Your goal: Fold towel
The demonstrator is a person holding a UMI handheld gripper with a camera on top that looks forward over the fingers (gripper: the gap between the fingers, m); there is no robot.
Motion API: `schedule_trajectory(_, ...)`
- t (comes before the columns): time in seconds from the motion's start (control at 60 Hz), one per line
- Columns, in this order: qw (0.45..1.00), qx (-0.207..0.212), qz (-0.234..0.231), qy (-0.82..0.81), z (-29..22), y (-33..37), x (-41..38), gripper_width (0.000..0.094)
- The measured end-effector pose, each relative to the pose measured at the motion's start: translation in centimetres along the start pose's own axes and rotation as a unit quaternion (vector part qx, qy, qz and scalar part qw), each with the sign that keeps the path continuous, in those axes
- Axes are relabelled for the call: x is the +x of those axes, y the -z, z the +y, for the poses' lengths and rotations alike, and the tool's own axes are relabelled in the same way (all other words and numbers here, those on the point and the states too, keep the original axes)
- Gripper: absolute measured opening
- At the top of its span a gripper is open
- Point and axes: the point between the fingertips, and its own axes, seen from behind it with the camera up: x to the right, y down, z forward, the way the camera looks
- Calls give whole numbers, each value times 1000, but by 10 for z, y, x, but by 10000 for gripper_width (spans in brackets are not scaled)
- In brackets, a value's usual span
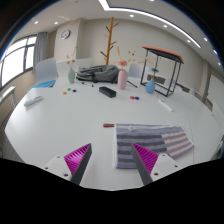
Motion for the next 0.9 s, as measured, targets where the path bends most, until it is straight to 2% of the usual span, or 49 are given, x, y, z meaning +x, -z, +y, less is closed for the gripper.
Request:
schedule_trajectory(0.067, 1000, -6, -14, 0, 1, -25, 2, 851)
schedule_trajectory(0.2, 1000, -24, -3, 5, 9, -55, 15, 845)
schedule_trajectory(0.25, 1000, -22, -14, -6, 10, -59, 13, 773)
schedule_trajectory(0.283, 999, -26, -24, -10, 11, -59, 8, 675)
schedule_trajectory(0.3, 999, -27, -27, -9, 11, -59, 8, 598)
schedule_trajectory(0.317, 999, -29, -25, -5, 11, -58, 8, 480)
schedule_trajectory(0.35, 1000, -29, -4, 10, 10, -59, 15, 133)
schedule_trajectory(0.367, 999, -28, 16, 19, 11, -61, 25, 27)
schedule_trajectory(0.383, 999, -28, 35, 23, 11, -60, 32, 31)
schedule_trajectory(0.45, 997, -39, 44, 43, 12, -58, 28, 28)
schedule_trajectory(0.567, 998, -58, 4, -10, 3, -41, 9, 19)
schedule_trajectory(0.767, 996, -23, -16, -88, -78, -1, 48, 19)
schedule_trajectory(0.9, 995, -5, 1, -100, -109, 9, 118, 19)
